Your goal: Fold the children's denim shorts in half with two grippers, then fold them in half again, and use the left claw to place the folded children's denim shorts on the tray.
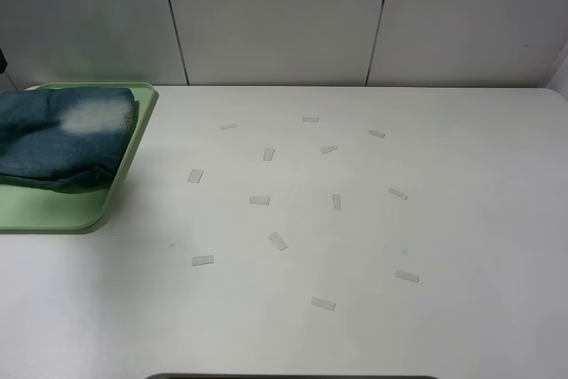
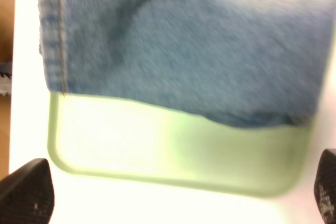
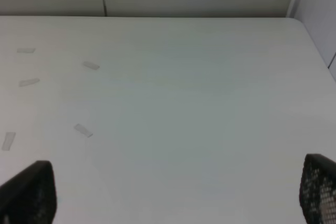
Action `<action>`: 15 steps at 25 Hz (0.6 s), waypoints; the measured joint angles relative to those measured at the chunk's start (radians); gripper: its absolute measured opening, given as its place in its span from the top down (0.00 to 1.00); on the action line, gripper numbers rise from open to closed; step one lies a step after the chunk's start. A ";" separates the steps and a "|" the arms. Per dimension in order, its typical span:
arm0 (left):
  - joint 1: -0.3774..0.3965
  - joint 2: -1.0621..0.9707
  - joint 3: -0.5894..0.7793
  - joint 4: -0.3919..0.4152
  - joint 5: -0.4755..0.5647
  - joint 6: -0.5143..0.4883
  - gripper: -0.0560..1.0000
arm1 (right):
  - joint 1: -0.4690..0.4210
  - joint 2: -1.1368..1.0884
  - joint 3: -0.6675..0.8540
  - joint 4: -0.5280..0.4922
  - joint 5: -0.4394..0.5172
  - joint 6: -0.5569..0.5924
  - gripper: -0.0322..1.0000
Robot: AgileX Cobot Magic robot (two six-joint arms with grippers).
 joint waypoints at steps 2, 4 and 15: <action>0.000 -0.048 0.018 -0.029 0.026 0.000 0.02 | 0.000 0.000 0.000 0.000 0.000 0.000 0.29; -0.005 -0.106 0.067 -0.047 0.026 0.000 0.02 | 0.000 0.000 0.000 0.000 0.000 0.000 0.29; -0.188 -0.484 0.409 -0.014 0.024 0.000 0.02 | 0.000 0.000 0.000 0.000 -0.001 0.000 0.29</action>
